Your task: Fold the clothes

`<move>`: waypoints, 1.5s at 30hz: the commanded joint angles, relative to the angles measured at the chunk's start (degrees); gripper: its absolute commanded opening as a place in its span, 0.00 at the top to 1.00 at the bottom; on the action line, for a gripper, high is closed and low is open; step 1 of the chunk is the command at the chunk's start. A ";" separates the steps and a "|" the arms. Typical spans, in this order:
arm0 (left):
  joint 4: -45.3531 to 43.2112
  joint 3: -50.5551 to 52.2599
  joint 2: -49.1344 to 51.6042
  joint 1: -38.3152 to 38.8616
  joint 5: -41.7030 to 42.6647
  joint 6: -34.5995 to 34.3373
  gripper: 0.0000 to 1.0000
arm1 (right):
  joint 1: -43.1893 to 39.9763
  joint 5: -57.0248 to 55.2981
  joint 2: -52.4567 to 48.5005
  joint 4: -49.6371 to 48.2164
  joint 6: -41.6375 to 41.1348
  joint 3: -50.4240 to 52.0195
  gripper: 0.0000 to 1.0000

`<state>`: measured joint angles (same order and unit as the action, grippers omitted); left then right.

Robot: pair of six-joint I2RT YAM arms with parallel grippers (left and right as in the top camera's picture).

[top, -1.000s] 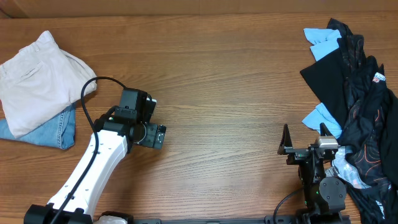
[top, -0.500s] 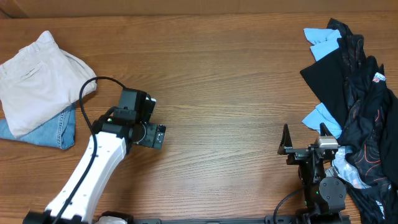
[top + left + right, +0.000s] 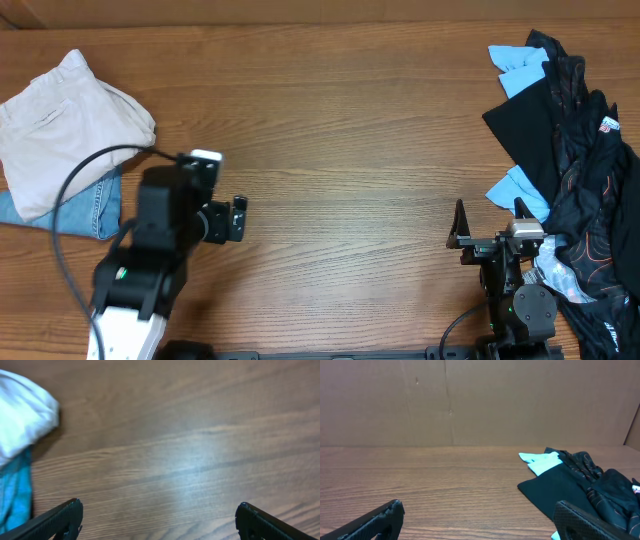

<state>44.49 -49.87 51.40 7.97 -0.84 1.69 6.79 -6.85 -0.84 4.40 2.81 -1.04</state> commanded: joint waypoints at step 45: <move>-43.10 49.59 -51.23 -5.22 4.90 -1.64 0.00 | -0.15 -0.39 0.68 -0.31 0.22 0.57 0.00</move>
<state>-0.78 -1.06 0.75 3.22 4.27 0.10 6.76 -6.85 -0.84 4.36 2.83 -1.04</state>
